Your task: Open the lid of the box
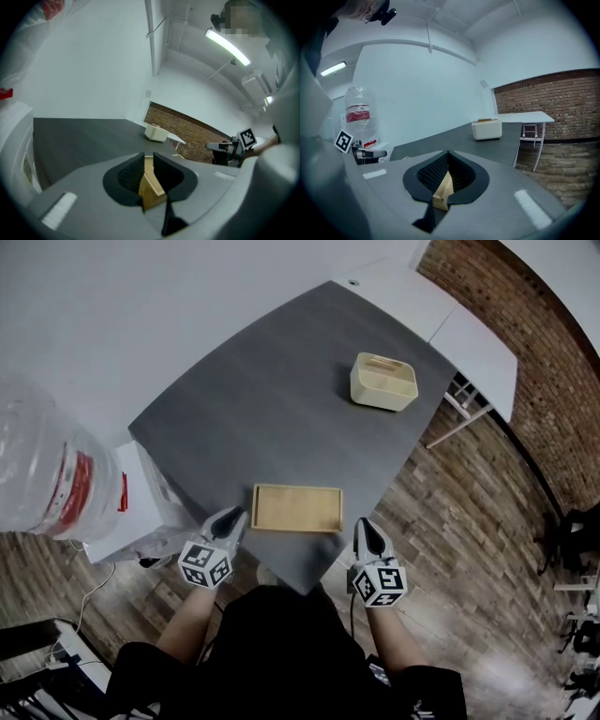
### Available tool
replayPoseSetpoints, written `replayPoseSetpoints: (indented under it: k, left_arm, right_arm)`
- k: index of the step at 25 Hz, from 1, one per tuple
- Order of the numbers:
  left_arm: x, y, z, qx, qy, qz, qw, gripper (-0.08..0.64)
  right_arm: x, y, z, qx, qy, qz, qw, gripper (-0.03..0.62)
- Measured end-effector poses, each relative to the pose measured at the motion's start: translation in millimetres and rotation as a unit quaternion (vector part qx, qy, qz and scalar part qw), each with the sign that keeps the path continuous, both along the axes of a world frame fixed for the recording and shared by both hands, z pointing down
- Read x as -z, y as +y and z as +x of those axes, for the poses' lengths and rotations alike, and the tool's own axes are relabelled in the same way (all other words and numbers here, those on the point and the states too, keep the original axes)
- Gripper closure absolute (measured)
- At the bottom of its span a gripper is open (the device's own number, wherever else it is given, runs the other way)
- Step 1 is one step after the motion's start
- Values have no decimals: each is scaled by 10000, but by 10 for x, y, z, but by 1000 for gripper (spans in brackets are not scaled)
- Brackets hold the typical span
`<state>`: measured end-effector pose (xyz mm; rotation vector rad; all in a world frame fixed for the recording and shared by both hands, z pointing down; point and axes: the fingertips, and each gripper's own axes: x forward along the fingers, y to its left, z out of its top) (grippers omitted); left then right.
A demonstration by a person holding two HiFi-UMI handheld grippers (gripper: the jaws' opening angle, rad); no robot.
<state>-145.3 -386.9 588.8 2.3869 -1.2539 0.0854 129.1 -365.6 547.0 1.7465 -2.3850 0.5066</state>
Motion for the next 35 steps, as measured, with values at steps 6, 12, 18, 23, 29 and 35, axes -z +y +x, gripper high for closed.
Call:
replayPoseSetpoints:
  k: [6, 12, 18, 23, 29, 35]
  left_arm:
    - [-216, -110, 61, 222, 125, -476, 9985, 471]
    - [-332, -214, 83, 427, 96, -683, 9967, 466]
    - [-447, -173, 132, 370, 101, -914, 9951, 466]
    - [-443, -150, 129, 378, 205, -1002, 9940, 477]
    - [-439, -139, 133, 366, 165, -973, 9944, 482]
    - [-435, -134, 133, 352, 18, -922, 9951, 485]
  right_arm:
    - [-207, -38, 36, 144, 71, -347, 9993, 589]
    - [-331, -115, 56, 14, 113, -539, 9985, 586]
    - [-460, -160, -48, 275, -36, -818, 9963, 530]
    - [-597, -195, -200, 527, -208, -1160, 9916, 474]
    - [-811, -271, -222, 500, -283, -1525, 9866, 459]
    - [-948, -280, -275, 575, -1149, -1958, 9722, 483]
